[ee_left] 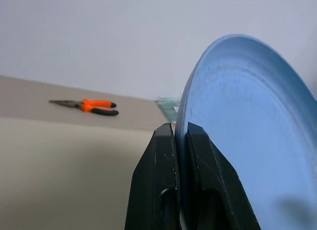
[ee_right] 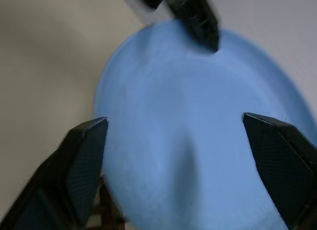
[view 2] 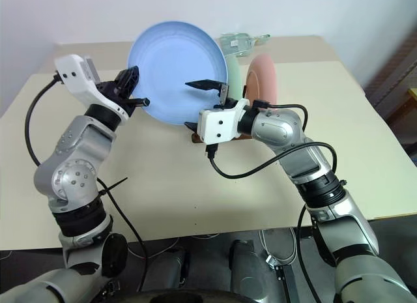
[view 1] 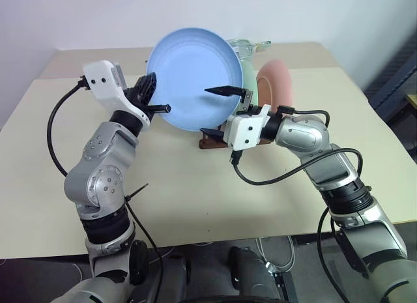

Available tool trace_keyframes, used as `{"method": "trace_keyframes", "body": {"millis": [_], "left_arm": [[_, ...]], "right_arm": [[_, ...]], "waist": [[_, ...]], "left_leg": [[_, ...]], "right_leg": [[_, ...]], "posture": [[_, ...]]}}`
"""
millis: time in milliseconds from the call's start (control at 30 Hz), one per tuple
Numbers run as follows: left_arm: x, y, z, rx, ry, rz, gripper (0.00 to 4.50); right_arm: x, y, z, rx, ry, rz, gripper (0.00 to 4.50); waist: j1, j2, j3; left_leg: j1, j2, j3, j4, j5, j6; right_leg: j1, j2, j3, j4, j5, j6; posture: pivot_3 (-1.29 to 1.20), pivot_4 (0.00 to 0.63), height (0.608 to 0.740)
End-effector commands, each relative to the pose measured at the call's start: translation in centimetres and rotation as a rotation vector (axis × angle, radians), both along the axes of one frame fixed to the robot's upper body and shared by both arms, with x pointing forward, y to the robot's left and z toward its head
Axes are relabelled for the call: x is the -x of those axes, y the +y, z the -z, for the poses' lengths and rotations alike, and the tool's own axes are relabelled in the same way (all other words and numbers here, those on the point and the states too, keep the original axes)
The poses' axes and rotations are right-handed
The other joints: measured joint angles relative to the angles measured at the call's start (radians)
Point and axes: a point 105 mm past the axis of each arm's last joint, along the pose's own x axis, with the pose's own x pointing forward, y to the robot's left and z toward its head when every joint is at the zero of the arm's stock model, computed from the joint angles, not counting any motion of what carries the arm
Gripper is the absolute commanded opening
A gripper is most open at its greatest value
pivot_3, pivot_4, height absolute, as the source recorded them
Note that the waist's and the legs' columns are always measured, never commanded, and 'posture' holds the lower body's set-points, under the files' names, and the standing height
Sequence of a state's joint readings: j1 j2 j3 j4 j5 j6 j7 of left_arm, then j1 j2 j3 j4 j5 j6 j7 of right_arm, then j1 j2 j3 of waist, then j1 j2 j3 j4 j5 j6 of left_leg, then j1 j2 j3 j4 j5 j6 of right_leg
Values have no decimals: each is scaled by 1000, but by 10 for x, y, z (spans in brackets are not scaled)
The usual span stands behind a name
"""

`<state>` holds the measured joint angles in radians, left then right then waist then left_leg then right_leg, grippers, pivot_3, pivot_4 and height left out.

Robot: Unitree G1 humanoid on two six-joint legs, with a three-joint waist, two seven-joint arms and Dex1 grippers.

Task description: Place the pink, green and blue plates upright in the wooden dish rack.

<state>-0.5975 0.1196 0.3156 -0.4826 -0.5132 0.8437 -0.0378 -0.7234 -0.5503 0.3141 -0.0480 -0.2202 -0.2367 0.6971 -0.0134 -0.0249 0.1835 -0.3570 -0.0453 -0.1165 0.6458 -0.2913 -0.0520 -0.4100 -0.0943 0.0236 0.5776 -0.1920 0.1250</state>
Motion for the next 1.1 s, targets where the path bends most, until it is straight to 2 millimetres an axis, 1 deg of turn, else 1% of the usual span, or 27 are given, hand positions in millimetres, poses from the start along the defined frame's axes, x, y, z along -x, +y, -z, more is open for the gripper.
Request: {"method": "trace_keyframes", "body": {"millis": [33, 100, 133, 200, 233, 300, 333, 400, 433, 467, 567, 700, 733, 800, 867, 900, 933, 1033, 1067, 1100], "left_arm": [[10, -5, -20, 1, -86, 31, 0], [10, -2, -21, 1, -86, 22, 0], [9, -1, -21, -3, -86, 15, 0], [8, 3, -20, -15, -83, -3, 0], [6, 6, -19, -15, -78, -15, 0], [5, 9, -18, -14, -72, -28, 0], [4, 10, -17, -11, -67, -32, 0], [2, 13, -18, -15, -69, -43, 0], [2, 14, -18, -18, -71, -46, 0], [2, 14, -19, -19, -74, -43, 0], [2, 11, -21, -22, -80, -27, 0], [5, 7, -22, -22, -85, -6, 0], [7, 5, -23, -12, -86, 5, 0], [9, 2, -23, -7, -88, 18, 0], [10, 0, -21, -15, -83, 22, 0], [10, 0, -20, -18, -80, 21, 0], [10, 0, -19, -15, -75, 20, 0], [11, 2, -19, 1, -71, 23, 0], [11, 1, -19, 15, -75, 33, 0], [12, 3, -21, 46, -83, 40, 338]], "right_arm": [[5, 5, -12, 10, -96, -35, 2709], [7, 5, -10, 15, -98, -46, 1612], [8, 5, -10, 18, -101, -46, 1189], [8, 3, -12, 3, -88, -47, 1189], [9, 1, -14, -7, -82, -51, 1347], [10, -1, -17, -16, -77, -56, 2034], [10, -1, -17, -12, -80, -58, 2608], [12, -2, -15, -2, -75, -65, 3496], [14, -2, -10, 25, -66, -74, 4013], [15, -2, -3, 51, -53, -74, 4416], [8, -3, 6, 79, -53, -31, 4416], [-1, -2, 6, 79, -87, 18, 4416], [-2, 0, 6, 77, -94, 22, 4176], [-3, 2, 6, 79, -108, 26, 3539], [-3, 3, 6, 81, -118, 22, 2607], [-3, 4, 5, 79, -124, 22, 1973], [-3, 4, 4, 80, -127, 21, 1629], [-2, 6, 2, 80, -142, 17, 157], [-1, 6, 1, 78, -149, 15, 70], [-1, 7, -1, 77, -159, 12, 21]], "waist": [[1, 0, 0], [1, 0, 0], [1, 0, 0], [0, 0, 0], [0, 0, 0], [0, 0, 0], [0, 0, 0], [0, 0, 0], [1, 0, 0], [2, 0, 0], [0, 0, 0], [0, 0, 0], [0, 0, 0], [0, 0, 0], [1, 0, 0], [1, 0, 0], [1, 0, 0], [0, 0, 0], [-1, 0, 0], [0, 0, 0]], "left_leg": [[0, 0, 0, 0, 0, 0], [0, 0, 0, 0, 0, 0], [0, 0, 0, 0, 0, 0], [0, 0, 0, 0, 0, 0], [1, 0, 0, 0, 0, 0], [1, 0, 0, 0, 0, 0], [1, 0, 0, 0, 0, 0], [1, 0, 0, 0, 0, 0], [0, 0, 0, 0, 0, 0], [1, 0, 0, 0, 0, 0], [1, 0, -1, 0, 0, 0], [1, 0, -1, 0, 0, 0], [1, 0, -1, 0, 0, 0], [1, 0, -1, 0, 0, 0], [1, 0, -1, 0, 0, 0], [0, 0, -1, 0, 0, 0], [0, 0, -1, 0, 0, 0], [1, 0, -1, 0, 0, 0], [1, 0, -1, 0, 0, 0], [1, 0, 0, 0, 0, 0]], "right_leg": [[0, 0, 0, 0, 0, 0], [0, 0, 0, 0, 0, 0], [0, 0, 0, 0, 0, 0], [0, 0, 0, 0, 0, 0], [0, 0, 0, 0, 0, 0], [0, 0, 0, 0, 0, 0], [0, 0, 0, 0, 0, 0], [0, 0, 0, 0, 0, 0], [0, 0, 0, 0, 0, 0], [1, 0, 0, 0, 0, 0], [1, 0, 0, 0, 0, 0], [1, 0, 0, 0, 0, 0], [1, 0, 0, 0, 0, 0], [0, 0, 0, 0, 0, 0], [1, 0, 0, 0, 0, 0], [1, 0, 0, 0, 0, 0], [1, 0, 0, 0, 0, 0], [1, 0, 0, 0, 0, 0], [1, 0, 0, 0, 0, 0], [1, 0, 0, 0, 0, 0]], "posture": [[0, 150, 740], [0, 150, 740], [0, 150, 740], [0, 150, 740], [0, 150, 740], [0, 150, 740], [0, 150, 740], [0, 150, 740], [0, 150, 740], [0, 150, 740], [0, 150, 740], [0, 150, 740], [0, 150, 740], [0, 150, 740], [0, 150, 740], [0, 150, 740], [0, 150, 740], [0, 150, 740], [0, 150, 740], [0, 150, 740]]}}
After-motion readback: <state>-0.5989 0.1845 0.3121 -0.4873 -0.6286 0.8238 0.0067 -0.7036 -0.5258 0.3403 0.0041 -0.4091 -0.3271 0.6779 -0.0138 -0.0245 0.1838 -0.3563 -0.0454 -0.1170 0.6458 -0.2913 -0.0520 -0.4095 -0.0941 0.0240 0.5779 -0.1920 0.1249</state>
